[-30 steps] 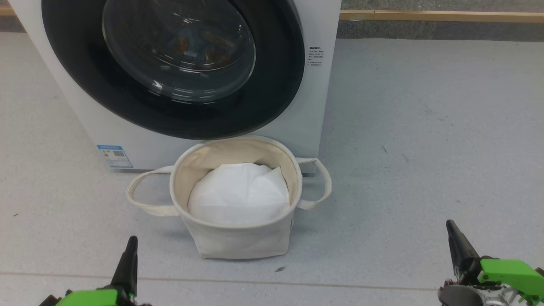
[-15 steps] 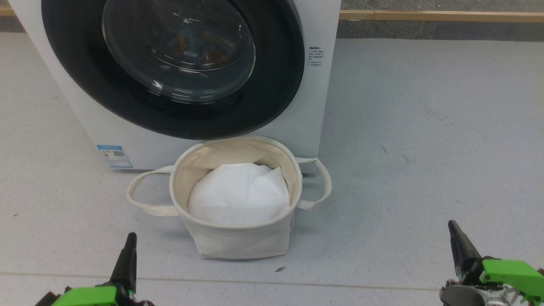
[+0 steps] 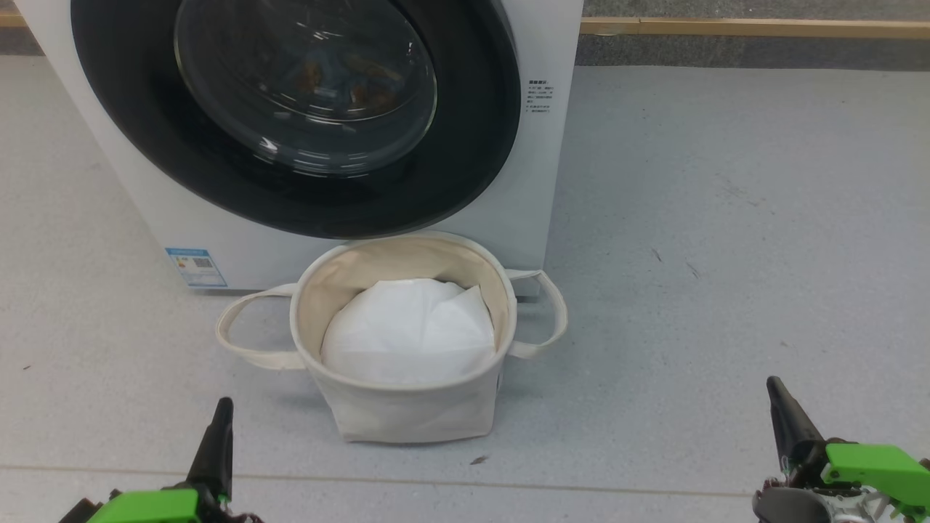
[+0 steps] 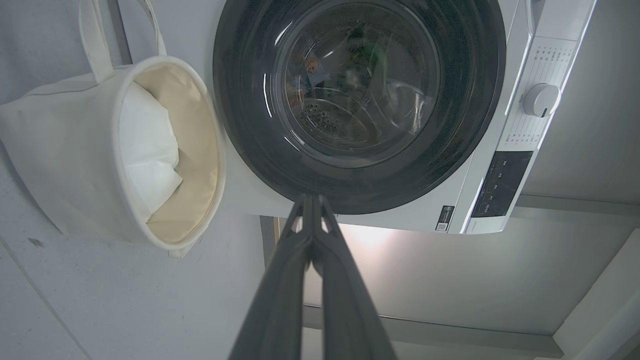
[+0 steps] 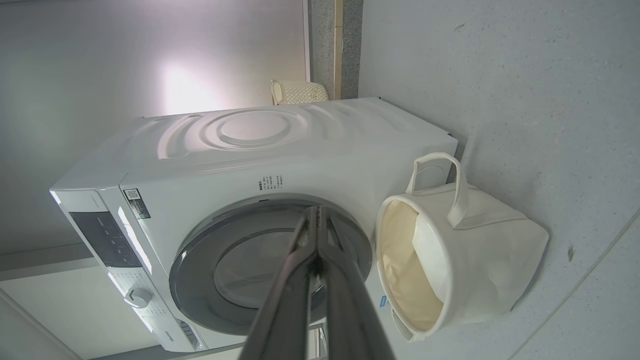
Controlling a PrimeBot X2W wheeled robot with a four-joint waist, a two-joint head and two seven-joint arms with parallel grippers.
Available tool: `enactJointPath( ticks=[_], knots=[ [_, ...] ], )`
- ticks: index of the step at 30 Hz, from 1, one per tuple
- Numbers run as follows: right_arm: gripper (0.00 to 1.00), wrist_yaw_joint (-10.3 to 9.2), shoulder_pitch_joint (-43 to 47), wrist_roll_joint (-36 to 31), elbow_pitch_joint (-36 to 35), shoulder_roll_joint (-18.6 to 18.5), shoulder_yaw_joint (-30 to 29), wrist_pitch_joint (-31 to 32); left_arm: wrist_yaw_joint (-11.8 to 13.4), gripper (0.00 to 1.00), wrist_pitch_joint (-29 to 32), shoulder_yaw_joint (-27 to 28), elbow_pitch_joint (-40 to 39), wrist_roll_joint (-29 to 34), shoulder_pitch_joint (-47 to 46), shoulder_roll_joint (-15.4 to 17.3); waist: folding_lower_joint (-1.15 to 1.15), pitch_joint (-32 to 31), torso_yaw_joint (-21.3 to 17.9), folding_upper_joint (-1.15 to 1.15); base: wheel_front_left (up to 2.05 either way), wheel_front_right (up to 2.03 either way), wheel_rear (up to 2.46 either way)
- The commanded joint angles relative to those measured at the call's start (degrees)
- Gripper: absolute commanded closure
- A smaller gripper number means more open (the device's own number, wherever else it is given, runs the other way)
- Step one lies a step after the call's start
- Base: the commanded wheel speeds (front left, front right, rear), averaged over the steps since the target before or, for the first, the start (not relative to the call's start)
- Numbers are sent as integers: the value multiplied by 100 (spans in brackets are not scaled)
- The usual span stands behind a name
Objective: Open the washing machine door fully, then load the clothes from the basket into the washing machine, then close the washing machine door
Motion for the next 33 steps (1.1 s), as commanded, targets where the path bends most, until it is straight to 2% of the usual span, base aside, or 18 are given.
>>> enactJointPath(
  ticks=[1, 33],
  knots=[
    [100, 1, -256, -2, -177, -37, 106, 30, -40, 100, 25, 224, -208, 19, -245, 58, 0, 0, 0, 0, 0, 0, 0],
    [100, 1, -260, -44, -174, -3, 56, 70, -40, 100, 54, 261, -207, 50, -248, 32, 0, 0, 0, 0, 0, 0, 0]
  ],
)
